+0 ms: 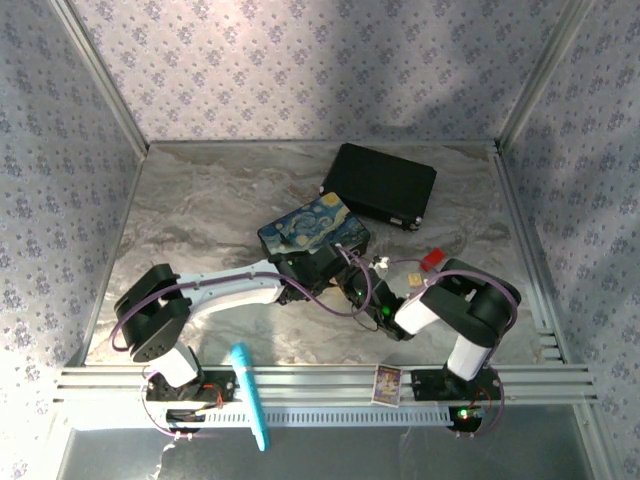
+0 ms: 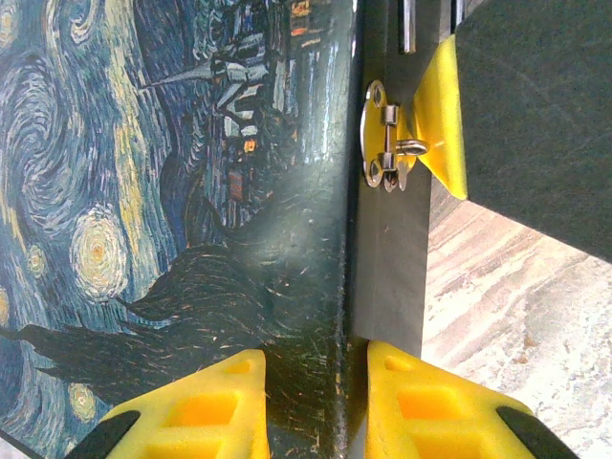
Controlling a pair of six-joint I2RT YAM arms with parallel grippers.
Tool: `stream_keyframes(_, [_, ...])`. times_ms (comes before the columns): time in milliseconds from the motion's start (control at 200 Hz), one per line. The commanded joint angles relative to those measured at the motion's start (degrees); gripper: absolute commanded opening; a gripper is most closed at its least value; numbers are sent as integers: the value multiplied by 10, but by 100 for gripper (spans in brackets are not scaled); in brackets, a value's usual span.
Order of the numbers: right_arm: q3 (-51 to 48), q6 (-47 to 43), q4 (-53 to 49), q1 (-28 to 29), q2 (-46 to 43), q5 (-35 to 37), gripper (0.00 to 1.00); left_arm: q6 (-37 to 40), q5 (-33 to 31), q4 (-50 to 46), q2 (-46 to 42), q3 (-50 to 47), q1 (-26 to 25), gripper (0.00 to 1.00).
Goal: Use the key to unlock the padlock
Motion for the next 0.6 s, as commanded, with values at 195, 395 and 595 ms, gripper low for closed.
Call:
stream_keyframes(195, [8, -57, -237, -17, -98, -78, 0, -19, 119, -135, 56, -38, -9, 24])
stream_keyframes(395, [36, -120, -438, -49, -133, -175, 0, -20, 95, -148, 60, -19, -5, 24])
stream_keyframes(595, [108, -231, -650, -102, -119, -267, 1, -22, 89, -153, 58, -9, -5, 24])
